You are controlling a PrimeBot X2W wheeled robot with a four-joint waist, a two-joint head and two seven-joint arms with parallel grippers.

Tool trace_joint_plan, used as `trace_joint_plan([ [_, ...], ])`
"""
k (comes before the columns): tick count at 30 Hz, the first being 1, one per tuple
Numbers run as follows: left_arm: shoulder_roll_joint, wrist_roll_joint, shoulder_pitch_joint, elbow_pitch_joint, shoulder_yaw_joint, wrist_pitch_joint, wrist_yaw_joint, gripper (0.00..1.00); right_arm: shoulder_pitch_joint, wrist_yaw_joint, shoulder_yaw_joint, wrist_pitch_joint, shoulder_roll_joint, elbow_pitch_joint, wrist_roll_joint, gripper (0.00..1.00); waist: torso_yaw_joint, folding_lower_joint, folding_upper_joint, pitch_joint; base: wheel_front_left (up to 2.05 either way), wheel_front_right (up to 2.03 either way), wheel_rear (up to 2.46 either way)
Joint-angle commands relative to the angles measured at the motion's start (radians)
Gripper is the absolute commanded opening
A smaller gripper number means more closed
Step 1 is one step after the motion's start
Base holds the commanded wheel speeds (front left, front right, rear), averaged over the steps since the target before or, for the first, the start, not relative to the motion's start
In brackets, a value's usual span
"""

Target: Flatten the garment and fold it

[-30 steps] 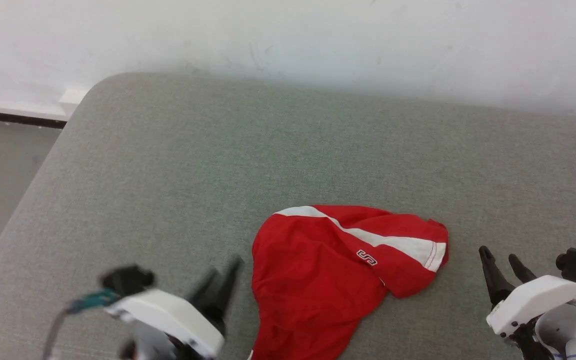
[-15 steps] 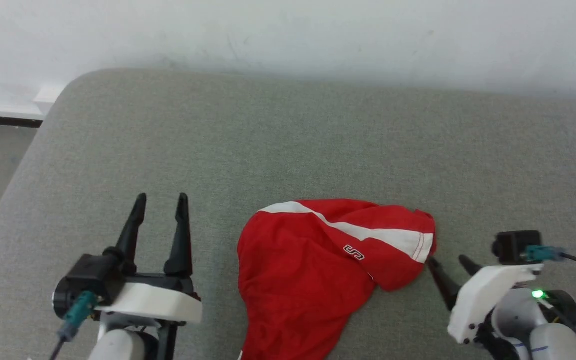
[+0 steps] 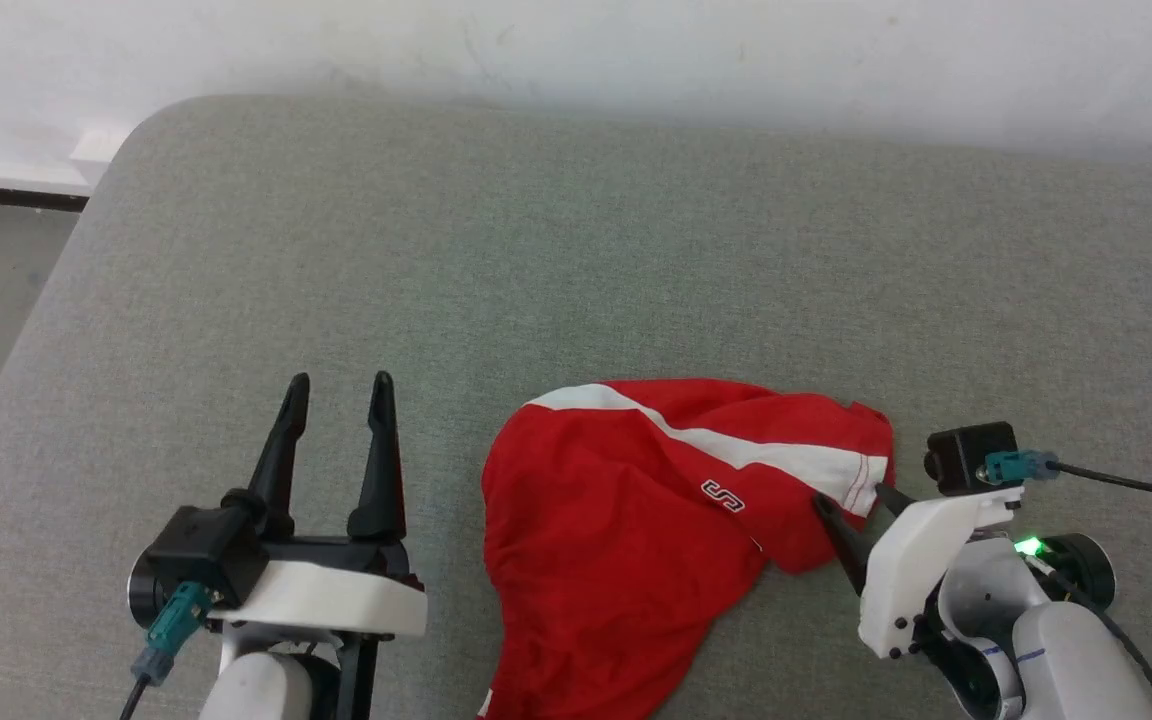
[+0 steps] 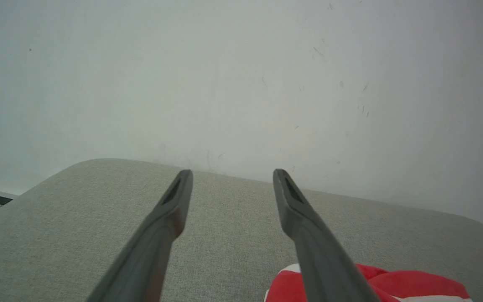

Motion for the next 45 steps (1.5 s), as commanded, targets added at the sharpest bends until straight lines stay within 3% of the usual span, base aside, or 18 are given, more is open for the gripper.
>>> trace_joint_plan([
  [1, -0.008, 0.010, -0.005, -0.001, 0.011, -0.005, -0.014, 1.00, -0.020, -0.001, -0.005, -0.009, 0.000, 0.012, -0.006, 1.00, 0.004, -0.0001, 0.0000, 0.005, 0.00, 0.00, 0.00],
  [12, -0.052, 0.032, -0.013, 0.011, 0.047, -0.005, -0.062, 1.00, -0.059, -0.001, -0.021, -0.047, 0.000, 0.079, 0.001, 1.00, 0.013, -0.0001, 0.0000, 0.018, 0.00, 0.00, 0.00],
  [13, -0.054, 0.034, -0.013, 0.012, 0.050, -0.005, -0.064, 1.00, -0.061, -0.001, -0.015, -0.046, 0.000, 0.082, 0.004, 0.34, 0.013, -0.0001, 0.0000, 0.019, 0.00, 0.00, 0.00],
  [14, -0.056, 0.036, -0.013, 0.014, 0.052, -0.005, -0.067, 1.00, -0.062, -0.001, -0.009, -0.045, 0.000, 0.084, 0.007, 0.01, 0.012, -0.0001, 0.0000, 0.019, 0.00, 0.00, 0.00],
  [25, -0.065, 0.043, -0.002, 0.044, 0.064, -0.005, -0.090, 1.00, -0.051, -0.001, -0.043, -0.069, 0.000, 0.013, 0.029, 0.00, -0.005, -0.0001, 0.0000, -0.001, 0.00, 0.00, 0.00],
  [32, -0.067, 0.027, -0.003, 0.077, 0.056, -0.005, -0.096, 1.00, -0.020, -0.001, -0.230, -0.054, 0.000, -0.060, 0.017, 0.00, -0.021, -0.0001, 0.0000, -0.012, 0.00, 0.00, 0.00],
  [38, -0.068, 0.012, -0.007, 0.119, 0.042, -0.005, -0.104, 1.00, 0.017, -0.001, -0.390, -0.029, 0.000, -0.023, -0.017, 0.00, -0.028, -0.0001, 0.0000, -0.016, 0.00, 0.00, 0.00],
  [42, -0.068, -0.018, -0.010, 0.162, 0.026, 0.013, -0.109, 1.00, 0.033, -0.001, -0.417, -0.033, 0.000, 0.027, -0.008, 0.00, -0.035, -0.0001, 0.0000, -0.018, 0.00, 0.00, 0.00],
  [45, -0.069, -0.047, -0.044, 0.187, -0.003, 0.085, -0.117, 1.00, 0.029, -0.001, -0.412, -0.048, 0.000, 0.047, 0.005, 0.00, -0.041, -0.0001, 0.0000, -0.014, 0.00, 0.00, 0.00],
])
